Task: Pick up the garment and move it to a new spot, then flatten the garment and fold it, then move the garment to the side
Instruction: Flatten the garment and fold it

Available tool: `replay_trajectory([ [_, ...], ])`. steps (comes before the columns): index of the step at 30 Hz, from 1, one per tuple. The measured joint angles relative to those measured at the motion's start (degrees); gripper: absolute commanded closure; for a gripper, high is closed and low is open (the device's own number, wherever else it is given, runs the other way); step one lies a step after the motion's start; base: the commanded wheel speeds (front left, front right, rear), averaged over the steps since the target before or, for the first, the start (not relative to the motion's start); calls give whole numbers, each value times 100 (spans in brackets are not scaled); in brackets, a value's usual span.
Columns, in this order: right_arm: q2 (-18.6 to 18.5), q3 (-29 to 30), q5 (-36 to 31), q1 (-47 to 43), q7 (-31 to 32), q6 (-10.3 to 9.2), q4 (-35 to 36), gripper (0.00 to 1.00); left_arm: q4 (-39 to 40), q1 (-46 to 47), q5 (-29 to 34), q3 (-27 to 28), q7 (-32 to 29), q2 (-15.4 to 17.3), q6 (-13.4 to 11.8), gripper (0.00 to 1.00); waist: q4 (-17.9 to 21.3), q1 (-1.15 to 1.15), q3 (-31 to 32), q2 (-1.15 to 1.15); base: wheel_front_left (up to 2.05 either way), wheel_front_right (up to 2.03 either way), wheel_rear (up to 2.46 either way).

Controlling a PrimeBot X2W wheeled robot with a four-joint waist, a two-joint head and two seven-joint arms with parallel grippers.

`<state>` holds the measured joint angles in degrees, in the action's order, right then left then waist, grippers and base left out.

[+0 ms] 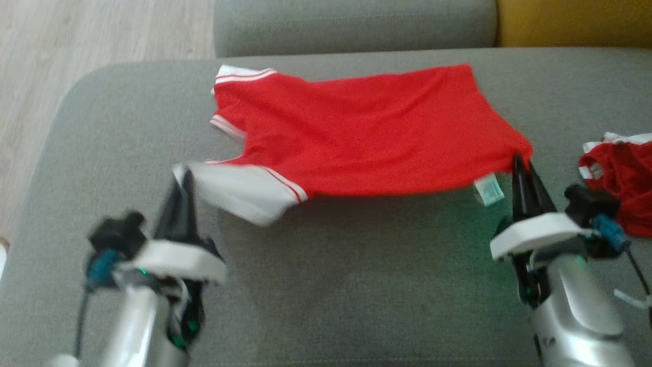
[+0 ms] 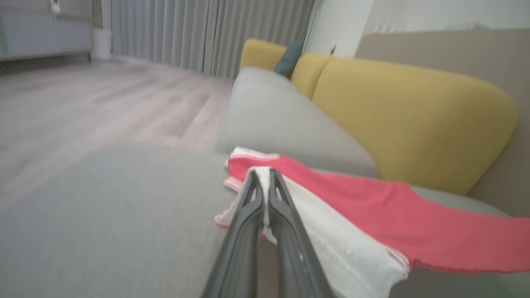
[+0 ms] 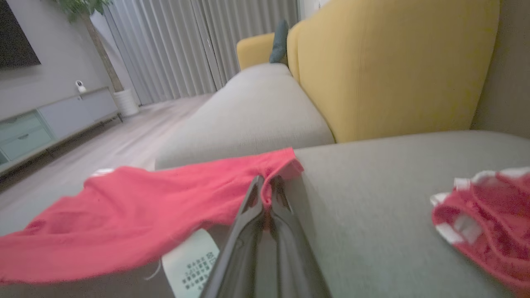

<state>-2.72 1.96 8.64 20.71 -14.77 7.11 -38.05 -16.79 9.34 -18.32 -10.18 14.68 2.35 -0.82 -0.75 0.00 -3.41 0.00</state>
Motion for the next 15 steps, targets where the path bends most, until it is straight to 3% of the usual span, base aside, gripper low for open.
replay_trajectory([
  [4,-5,-192,83,250,0,0,628,100,505,632,466,512,1,51,240,100,69,0,192,0,0,0,0],
  [8,-261,-472,252,945,-1,0,1248,100,1058,1680,831,865,2,283,394,100,84,0,312,0,0,0,0],
  [15,-828,-722,708,2235,146,0,1882,100,1288,3155,1194,917,-1,622,538,100,29,0,340,0,0,0,0],
])
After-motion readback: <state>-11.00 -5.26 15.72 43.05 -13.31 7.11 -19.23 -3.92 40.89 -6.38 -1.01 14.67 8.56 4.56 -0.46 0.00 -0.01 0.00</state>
